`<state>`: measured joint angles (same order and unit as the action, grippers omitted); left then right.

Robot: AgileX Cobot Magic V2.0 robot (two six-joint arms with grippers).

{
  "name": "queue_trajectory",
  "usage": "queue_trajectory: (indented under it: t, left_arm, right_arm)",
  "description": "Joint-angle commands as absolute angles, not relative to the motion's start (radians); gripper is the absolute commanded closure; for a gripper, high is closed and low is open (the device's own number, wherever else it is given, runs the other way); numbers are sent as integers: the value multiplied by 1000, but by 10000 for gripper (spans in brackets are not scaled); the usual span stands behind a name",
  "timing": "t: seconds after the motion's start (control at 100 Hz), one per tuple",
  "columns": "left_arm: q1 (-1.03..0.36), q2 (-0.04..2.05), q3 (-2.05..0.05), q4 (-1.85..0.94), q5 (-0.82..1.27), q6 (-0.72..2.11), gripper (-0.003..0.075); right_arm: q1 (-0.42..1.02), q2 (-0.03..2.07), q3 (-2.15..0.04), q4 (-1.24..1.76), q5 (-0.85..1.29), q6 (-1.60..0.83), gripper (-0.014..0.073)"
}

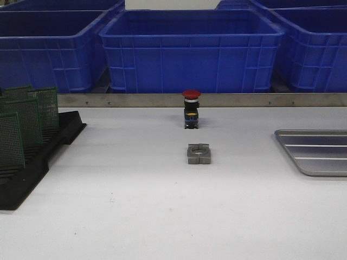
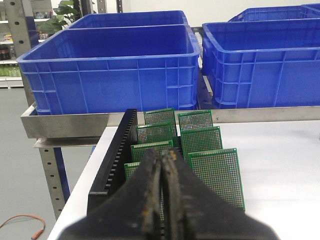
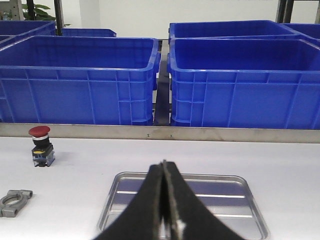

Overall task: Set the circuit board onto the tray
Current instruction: 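Lower the left gripper onto a green circuit board in the black rack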

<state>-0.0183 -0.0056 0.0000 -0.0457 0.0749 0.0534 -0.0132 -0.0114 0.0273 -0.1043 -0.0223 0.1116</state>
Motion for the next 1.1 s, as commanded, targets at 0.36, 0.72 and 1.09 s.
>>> queue_trajectory:
  t: [0.36,0.72,1.09]
  left_arm:
    - [-25,-36,49,-40,-11,45,741]
    - [-25,-36,49,-40,-154,45,741]
    - [-25,-34,-38,-40,-76,45,741]
  right_arm:
    - [-13,-33,14,-113,-99,112,706]
    - [-13,-33,14,-113,-99,112,706]
    - [-13,-33,14,-113,-99,112,706]
